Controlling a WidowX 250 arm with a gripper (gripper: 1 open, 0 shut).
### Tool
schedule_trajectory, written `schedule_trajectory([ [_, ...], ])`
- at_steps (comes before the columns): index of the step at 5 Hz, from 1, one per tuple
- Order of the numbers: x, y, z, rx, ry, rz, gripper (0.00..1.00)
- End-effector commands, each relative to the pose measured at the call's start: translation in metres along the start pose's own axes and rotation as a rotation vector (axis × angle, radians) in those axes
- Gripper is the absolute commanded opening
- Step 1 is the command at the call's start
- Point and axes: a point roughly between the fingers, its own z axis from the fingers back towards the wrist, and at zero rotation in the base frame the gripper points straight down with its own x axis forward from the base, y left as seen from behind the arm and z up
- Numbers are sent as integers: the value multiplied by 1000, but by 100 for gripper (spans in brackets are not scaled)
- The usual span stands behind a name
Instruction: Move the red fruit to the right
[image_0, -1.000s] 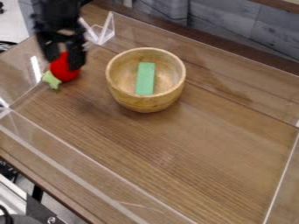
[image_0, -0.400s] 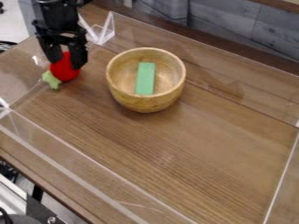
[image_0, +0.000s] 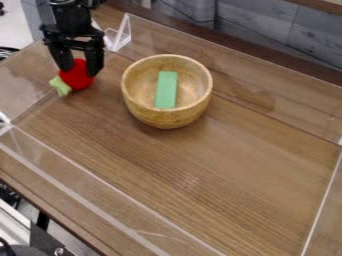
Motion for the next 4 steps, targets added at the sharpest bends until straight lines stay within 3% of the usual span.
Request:
schedule_trajectory([
  [1, 17, -4, 14, 32, -53, -30, 100],
  [3, 21, 23, 16, 26, -53, -16, 100],
  [4, 15, 21, 10, 26, -49, -77, 100],
])
